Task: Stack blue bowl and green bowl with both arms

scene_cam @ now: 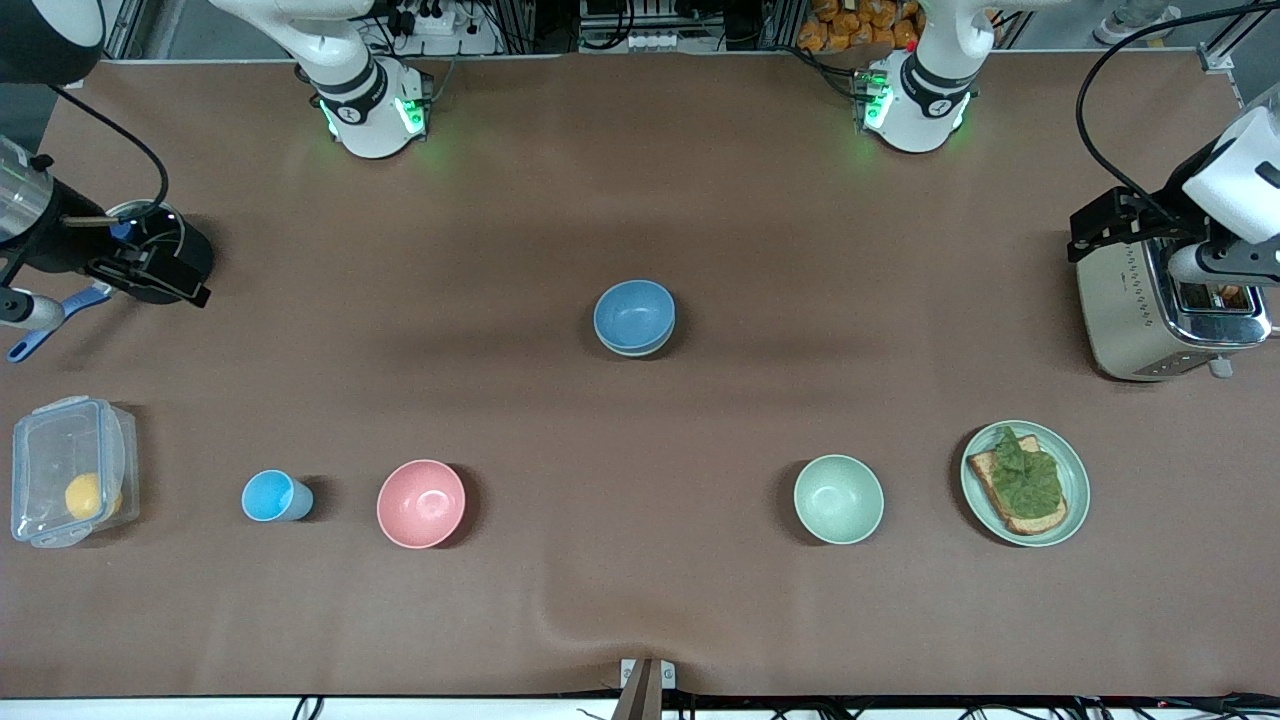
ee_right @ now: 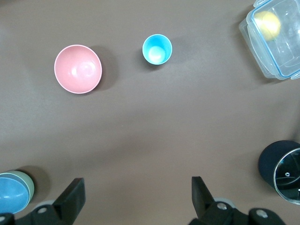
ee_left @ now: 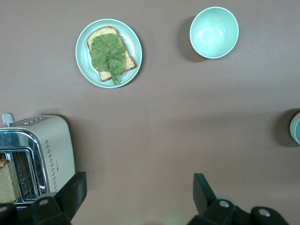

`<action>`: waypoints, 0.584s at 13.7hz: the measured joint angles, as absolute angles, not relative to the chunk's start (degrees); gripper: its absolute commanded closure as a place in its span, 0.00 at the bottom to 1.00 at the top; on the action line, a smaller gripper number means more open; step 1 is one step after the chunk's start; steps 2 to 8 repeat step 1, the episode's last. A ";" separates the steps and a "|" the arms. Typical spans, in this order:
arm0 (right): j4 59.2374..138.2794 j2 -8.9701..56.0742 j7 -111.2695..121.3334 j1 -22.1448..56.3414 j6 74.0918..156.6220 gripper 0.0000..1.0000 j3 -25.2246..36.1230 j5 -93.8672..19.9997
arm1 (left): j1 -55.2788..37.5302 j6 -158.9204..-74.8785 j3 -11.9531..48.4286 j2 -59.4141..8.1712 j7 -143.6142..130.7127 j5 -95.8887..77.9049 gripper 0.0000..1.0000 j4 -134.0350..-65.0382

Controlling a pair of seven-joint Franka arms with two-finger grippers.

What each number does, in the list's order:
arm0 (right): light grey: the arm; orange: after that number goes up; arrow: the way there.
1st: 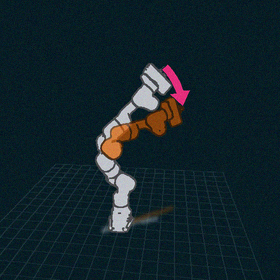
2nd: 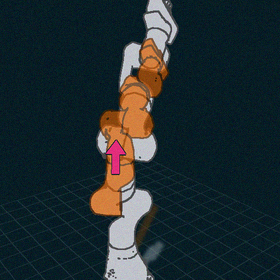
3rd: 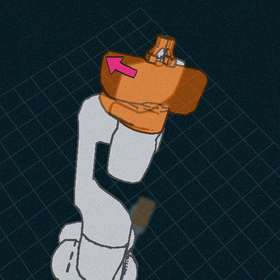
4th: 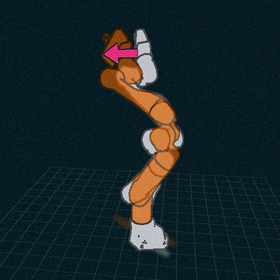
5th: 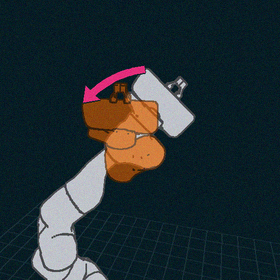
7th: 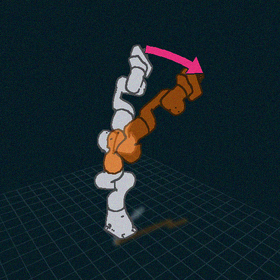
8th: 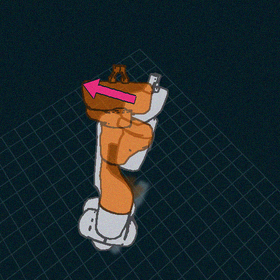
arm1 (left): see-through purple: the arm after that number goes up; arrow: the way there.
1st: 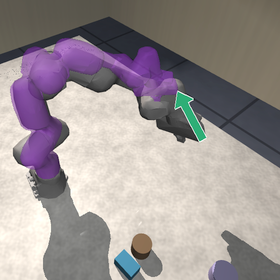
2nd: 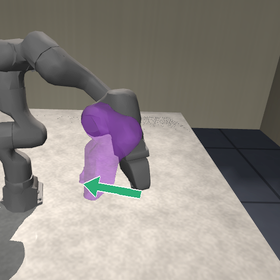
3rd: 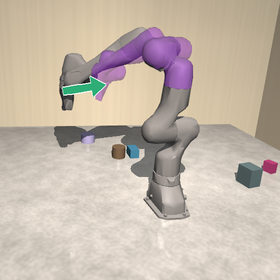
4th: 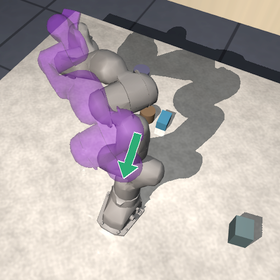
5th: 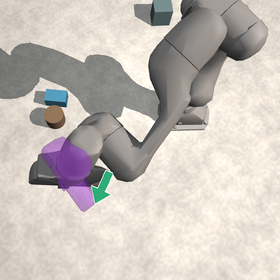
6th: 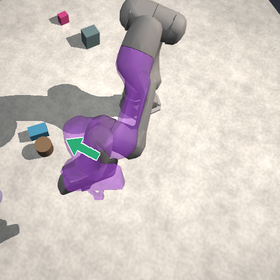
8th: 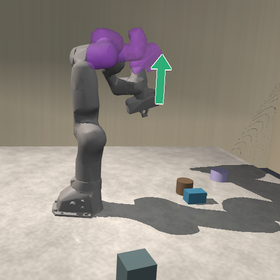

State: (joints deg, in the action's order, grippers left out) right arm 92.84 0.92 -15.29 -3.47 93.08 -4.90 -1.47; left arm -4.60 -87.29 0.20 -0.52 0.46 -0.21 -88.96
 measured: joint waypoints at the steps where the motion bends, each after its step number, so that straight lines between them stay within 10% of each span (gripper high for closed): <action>1: 92.84 0.92 -15.32 -3.47 93.06 0.00 -4.90 -1.47 | -4.60 -87.28 0.20 -0.52 0.46 -0.21 0.00 -88.96; 8: 92.84 0.92 -15.32 -3.47 93.06 0.00 -4.90 -1.47 | -4.60 -87.28 0.20 -0.52 0.46 -0.21 0.00 -88.96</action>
